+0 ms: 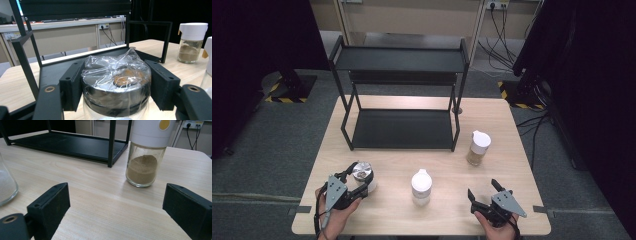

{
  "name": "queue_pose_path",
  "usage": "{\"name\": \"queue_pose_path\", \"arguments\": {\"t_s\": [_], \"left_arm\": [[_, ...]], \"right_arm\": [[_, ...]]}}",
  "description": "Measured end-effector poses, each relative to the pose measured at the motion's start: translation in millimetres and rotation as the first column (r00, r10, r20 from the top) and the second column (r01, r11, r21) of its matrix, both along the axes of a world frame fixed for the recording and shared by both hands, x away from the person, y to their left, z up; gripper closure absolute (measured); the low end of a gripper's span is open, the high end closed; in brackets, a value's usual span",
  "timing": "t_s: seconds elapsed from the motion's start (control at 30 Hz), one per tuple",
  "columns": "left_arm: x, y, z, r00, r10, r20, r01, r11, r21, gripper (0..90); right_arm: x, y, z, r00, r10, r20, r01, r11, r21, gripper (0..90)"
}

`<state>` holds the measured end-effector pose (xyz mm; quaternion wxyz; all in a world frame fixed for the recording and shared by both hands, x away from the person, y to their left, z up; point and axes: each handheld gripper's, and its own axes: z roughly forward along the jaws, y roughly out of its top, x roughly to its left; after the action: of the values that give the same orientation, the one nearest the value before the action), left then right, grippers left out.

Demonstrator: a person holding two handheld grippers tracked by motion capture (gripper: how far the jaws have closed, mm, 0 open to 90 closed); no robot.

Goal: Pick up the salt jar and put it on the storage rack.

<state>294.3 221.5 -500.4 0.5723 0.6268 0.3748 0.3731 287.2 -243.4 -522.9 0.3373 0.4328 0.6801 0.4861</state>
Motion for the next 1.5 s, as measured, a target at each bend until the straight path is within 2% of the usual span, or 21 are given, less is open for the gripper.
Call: {"name": "queue_pose_path", "arguments": {"t_s": [0.6,0.97,1.5], "left_arm": [[14.9,-3.9,21.0,0.9993,0.03,0.022,-0.03,0.9995,0.005,35.2],[25.8,-6.1,29.0,0.9985,0.045,0.03,-0.045,0.999,0.004,35.2],[48.8,-3.9,39.9,0.9966,0.074,0.036,-0.073,0.9973,-0.003,35.2]], "right_arm": [[-0.5,-2.0,-0.1,1.0,-0.006,0.006,0.006,1.0,0.019,7.5],[-0.6,-1.2,-0.1,1.0,-0.004,0.006,0.004,1.0,0.011,7.5],[-0.5,-1.8,-0.1,1.0,-0.005,0.006,0.005,1.0,0.017,7.5]]}}
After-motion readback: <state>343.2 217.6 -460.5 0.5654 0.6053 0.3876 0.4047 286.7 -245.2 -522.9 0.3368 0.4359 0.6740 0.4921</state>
